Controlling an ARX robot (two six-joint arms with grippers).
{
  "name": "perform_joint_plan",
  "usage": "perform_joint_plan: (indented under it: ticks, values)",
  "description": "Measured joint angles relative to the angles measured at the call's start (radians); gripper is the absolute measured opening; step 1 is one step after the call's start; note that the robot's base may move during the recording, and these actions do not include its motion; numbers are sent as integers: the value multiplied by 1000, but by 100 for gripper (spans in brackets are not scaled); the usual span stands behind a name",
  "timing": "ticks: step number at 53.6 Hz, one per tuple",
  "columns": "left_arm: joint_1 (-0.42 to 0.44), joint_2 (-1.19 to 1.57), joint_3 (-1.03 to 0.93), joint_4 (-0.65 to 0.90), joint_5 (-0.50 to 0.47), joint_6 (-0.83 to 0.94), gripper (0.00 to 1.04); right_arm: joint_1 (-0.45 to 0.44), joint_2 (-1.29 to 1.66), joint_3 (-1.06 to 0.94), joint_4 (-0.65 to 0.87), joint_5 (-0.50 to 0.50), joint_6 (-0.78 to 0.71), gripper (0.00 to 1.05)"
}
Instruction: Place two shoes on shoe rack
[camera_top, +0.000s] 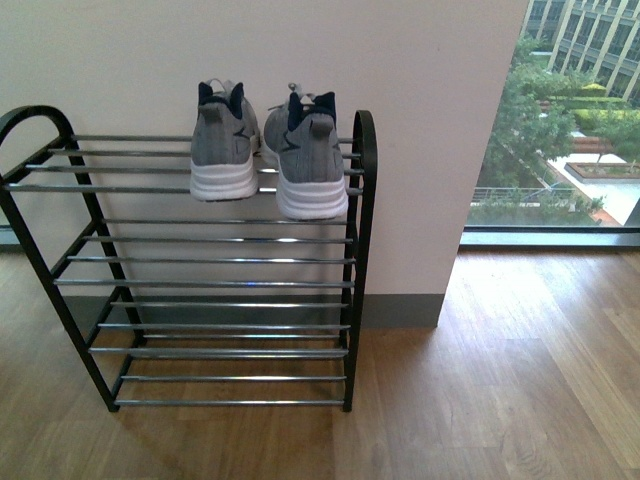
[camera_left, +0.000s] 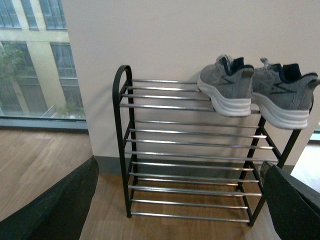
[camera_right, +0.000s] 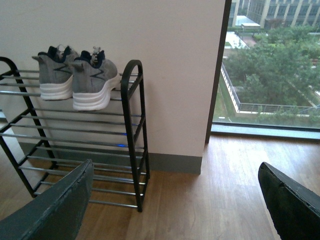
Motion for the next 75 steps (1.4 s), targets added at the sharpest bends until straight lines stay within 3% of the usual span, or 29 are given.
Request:
perform_joint_plan:
  ticks: [75]
  values:
    - [0, 0, 0, 0, 0, 0, 95, 0, 0, 0, 0, 0, 1, 95]
